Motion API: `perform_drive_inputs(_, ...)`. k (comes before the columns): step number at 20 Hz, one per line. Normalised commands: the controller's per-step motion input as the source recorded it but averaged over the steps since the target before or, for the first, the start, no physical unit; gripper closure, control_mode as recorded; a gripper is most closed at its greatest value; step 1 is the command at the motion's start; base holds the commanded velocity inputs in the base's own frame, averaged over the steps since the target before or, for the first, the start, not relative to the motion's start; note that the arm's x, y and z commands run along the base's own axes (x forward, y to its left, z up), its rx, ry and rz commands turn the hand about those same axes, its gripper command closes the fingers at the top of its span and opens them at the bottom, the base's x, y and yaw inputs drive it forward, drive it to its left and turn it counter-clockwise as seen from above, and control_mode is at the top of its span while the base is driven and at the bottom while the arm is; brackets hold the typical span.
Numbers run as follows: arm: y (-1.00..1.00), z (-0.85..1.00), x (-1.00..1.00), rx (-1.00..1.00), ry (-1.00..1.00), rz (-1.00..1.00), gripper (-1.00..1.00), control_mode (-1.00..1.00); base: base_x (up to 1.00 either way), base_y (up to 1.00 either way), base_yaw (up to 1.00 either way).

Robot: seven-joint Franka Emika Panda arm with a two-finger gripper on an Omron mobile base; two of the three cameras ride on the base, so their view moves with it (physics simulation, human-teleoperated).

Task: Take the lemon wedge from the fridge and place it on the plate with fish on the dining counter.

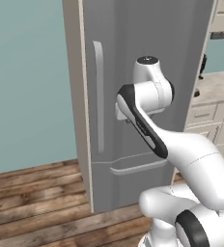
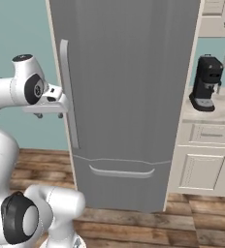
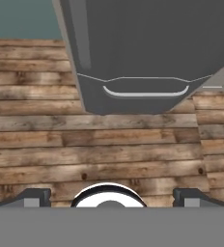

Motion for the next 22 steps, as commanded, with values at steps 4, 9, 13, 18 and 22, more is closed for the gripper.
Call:
perform_drive_inputs(4, 0.0, 0.0, 0.0, 0.0, 0.0, 0.0, -1.0, 1.0, -0.23, 0.0, 0.0)
perform_drive_inputs(9, 0.0, 0.0, 0.0, 0.0, 0.0, 0.0, -1.0, -1.0, 0.0, 0.0, 0.0)
perform_drive_inputs(13, 0.0, 0.0, 0.0, 0.0, -0.01, 0.0, -1.0, -1.0, 0.0, 0.0, 0.0)
perform_drive_inputs(18, 0.0, 0.0, 0.0, 0.0, -0.01, 0.0, -1.0, -1.0, 0.0, 0.0, 0.0)
perform_drive_inputs(22, 0.01, 0.0, 0.29, 0.0, -0.15, 0.0, -1.0, -1.0, 0.0, 0.0, 0.0)
